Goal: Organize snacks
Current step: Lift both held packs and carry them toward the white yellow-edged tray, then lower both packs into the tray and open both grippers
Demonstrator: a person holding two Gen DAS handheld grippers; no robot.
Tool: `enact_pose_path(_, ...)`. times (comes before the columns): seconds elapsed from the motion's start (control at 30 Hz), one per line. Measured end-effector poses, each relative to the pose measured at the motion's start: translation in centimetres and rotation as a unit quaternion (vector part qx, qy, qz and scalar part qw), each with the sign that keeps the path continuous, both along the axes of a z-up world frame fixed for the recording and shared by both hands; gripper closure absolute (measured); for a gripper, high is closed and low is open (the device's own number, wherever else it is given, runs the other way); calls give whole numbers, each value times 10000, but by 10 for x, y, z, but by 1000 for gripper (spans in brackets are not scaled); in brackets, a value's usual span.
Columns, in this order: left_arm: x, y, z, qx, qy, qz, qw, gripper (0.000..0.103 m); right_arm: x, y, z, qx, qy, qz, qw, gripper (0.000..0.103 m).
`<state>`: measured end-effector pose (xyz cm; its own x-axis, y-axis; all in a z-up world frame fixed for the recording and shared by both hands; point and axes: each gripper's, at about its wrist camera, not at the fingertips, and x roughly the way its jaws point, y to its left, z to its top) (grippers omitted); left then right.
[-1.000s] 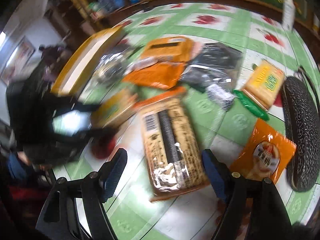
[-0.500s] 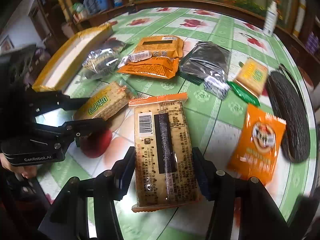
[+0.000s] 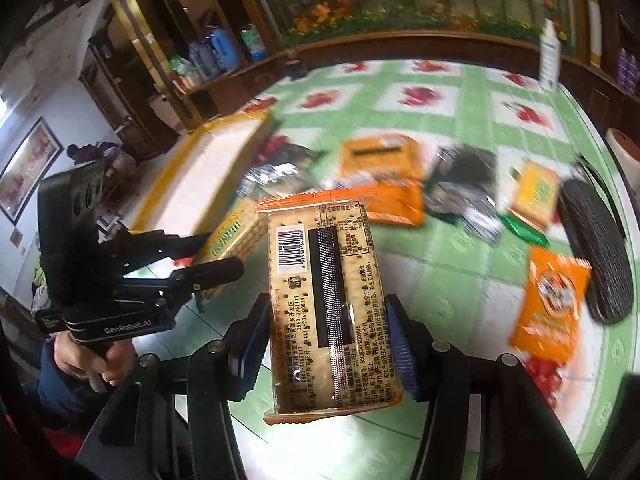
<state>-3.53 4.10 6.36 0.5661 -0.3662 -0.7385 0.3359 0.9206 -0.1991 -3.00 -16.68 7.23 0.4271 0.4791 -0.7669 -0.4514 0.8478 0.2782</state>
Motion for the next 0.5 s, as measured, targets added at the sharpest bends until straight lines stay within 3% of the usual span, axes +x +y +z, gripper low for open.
enact_pose_path(0.3, 15, 80, 26, 94, -275, 797, 9964, 58, 31, 87, 28, 144, -148, 420, 9989, 47)
enact_pose_path(0.5, 47, 139, 37, 292, -269, 1459, 9885, 58, 66, 146, 36, 164, -49, 528, 9985, 47)
